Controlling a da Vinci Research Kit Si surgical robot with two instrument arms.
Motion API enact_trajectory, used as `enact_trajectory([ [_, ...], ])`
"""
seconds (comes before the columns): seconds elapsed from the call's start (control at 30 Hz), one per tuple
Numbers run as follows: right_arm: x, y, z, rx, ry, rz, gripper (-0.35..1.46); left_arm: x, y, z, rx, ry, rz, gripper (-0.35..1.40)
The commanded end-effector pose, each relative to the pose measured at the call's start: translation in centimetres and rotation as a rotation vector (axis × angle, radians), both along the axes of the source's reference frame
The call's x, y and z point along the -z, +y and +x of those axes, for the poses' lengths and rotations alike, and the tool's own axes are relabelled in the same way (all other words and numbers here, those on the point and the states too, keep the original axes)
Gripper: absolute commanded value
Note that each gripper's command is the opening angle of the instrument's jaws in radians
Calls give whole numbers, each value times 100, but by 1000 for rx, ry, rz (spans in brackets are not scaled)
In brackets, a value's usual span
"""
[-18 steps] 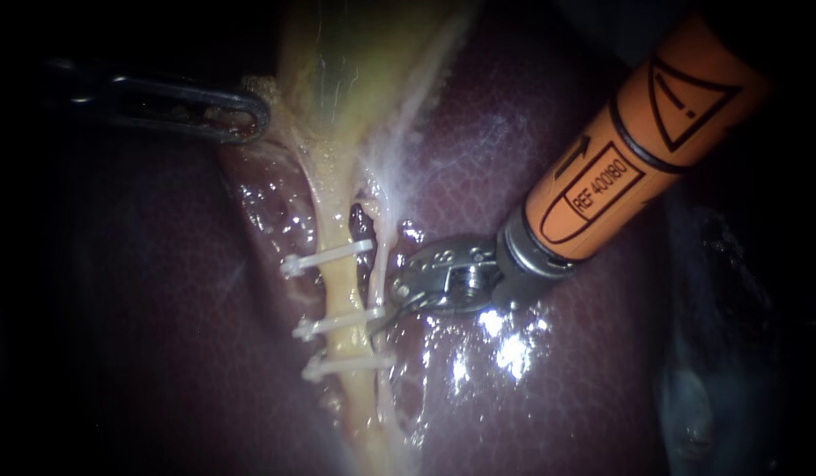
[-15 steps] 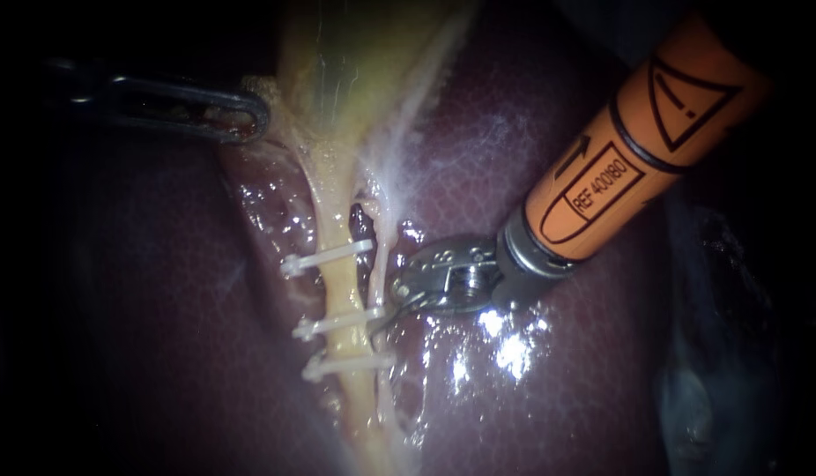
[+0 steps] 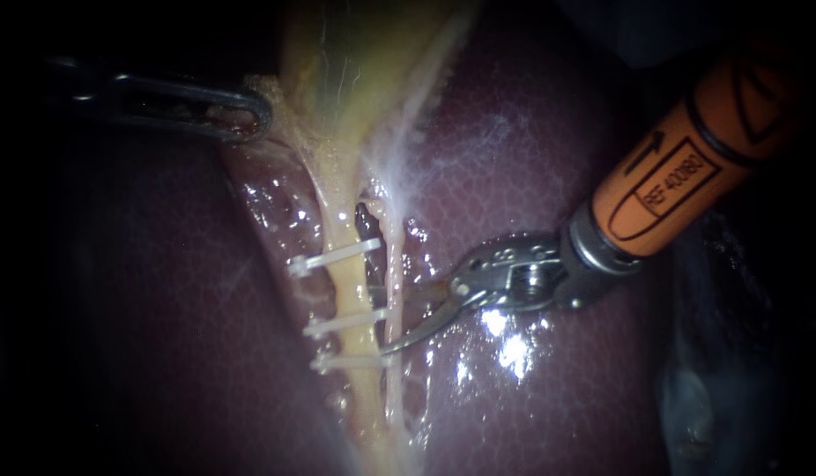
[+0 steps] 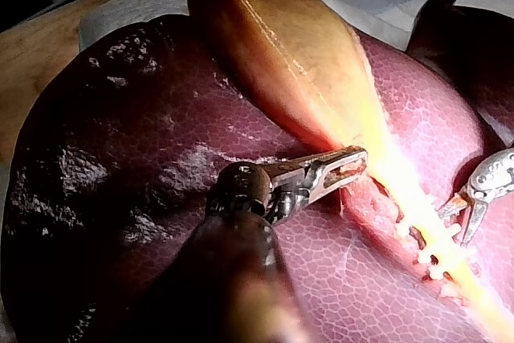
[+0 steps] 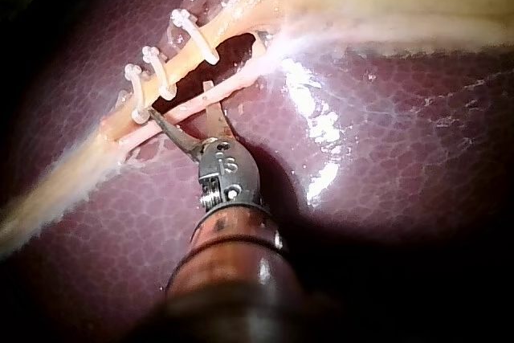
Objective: Go to the cutting position left tube
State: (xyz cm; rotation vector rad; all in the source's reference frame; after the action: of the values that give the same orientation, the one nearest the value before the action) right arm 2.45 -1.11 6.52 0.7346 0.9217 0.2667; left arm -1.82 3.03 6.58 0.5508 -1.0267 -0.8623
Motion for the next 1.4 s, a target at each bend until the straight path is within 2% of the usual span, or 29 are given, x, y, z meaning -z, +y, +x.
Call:
enact_trajectory([
  [0.03,2,2,-7,3,-12,-5,143,0,0,0,-6,6,3,-35],
  [0.2,13,11,-30,-7,-29,-13,143,-1,1,0,-11,13,5,-35],
  [0.33,31,22,-37,-16,-33,-6,143,-2,1,0,-11,22,11,-35],
  [0.53,56,27,-28,-26,-24,8,143,-2,0,-1,-10,27,10,-35],
  [0.63,59,27,-17,-31,-14,16,143,-2,0,-1,-10,27,10,-35],
  [0.83,46,21,0,-15,-6,18,143,-3,-1,-1,-10,28,9,-35],
  [1.17,0,9,1,-27,-37,85,143,-3,-1,-1,-10,28,9,-35],
  [1.27,-10,7,4,-30,-47,126,143,-3,-2,-1,-9,28,9,-35],
  [1.4,-10,7,10,-48,-29,211,143,-3,-2,-1,-9,28,9,-35],
])
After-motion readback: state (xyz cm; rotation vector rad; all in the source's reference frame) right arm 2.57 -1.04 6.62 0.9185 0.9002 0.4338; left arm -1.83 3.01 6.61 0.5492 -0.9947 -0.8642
